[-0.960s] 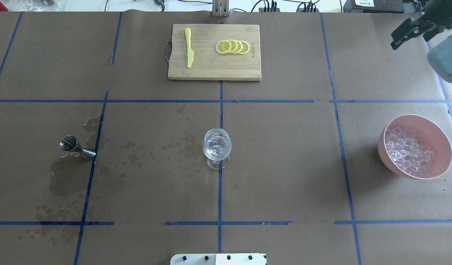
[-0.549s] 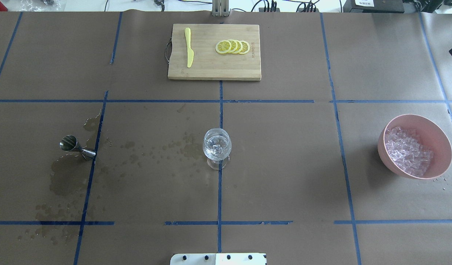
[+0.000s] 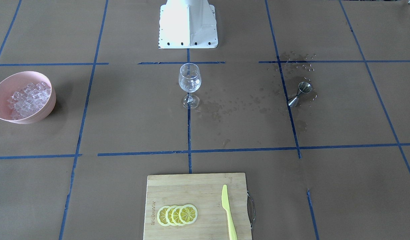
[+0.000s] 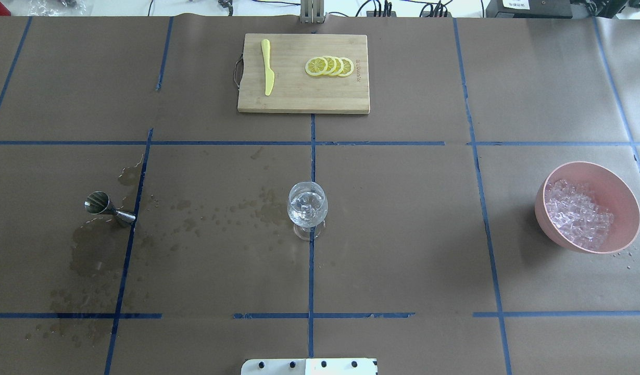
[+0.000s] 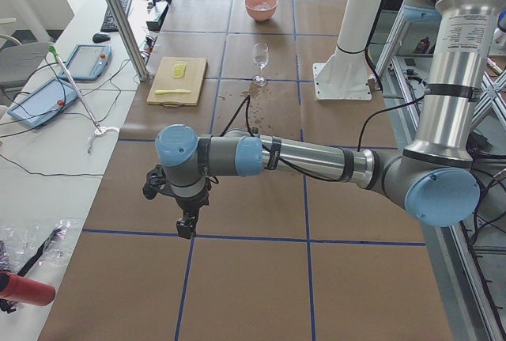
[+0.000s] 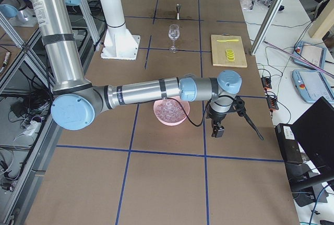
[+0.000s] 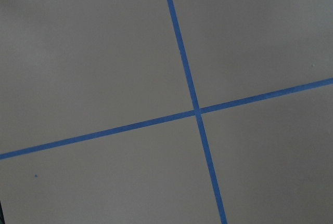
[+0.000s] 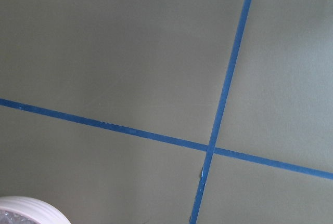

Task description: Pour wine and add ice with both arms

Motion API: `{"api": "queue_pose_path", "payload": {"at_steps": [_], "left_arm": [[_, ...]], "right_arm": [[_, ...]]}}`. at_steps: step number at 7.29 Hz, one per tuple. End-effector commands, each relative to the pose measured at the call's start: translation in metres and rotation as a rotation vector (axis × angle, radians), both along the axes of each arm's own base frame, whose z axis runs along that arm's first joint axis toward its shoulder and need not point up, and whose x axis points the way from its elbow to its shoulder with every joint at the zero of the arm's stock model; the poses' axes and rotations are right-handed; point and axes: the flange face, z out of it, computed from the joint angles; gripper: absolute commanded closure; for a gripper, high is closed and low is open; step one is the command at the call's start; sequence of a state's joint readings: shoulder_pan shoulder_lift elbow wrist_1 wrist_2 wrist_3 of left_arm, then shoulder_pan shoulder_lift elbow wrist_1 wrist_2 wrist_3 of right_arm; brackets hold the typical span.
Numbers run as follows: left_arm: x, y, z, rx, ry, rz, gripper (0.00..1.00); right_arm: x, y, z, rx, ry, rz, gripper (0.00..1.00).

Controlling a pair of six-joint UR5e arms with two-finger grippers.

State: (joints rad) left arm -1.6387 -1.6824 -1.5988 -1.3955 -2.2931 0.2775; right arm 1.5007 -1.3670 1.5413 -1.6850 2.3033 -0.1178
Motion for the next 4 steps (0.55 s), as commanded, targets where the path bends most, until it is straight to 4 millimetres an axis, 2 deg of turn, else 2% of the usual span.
{"api": "queue_pose_path", "payload": {"at_steps": [1, 2, 4], "left_arm": [[0.001, 0.007, 0.015, -0.029, 0.004, -0.001, 0.0], [0.001, 0.008, 0.016, -0.033, 0.004, -0.001, 0.0], [0.001, 0.008, 0.013, -0.026, 0.005, -0.001, 0.0]], "right_arm": [[0.02, 0.031, 0.038, -0.037, -0.019, 0.04, 0.0], [0.033, 0.048, 0.049, -0.065, -0.075, 0.068, 0.0], [0.05, 0.056, 0.046, -0.083, -0.089, 0.127, 0.0]]}}
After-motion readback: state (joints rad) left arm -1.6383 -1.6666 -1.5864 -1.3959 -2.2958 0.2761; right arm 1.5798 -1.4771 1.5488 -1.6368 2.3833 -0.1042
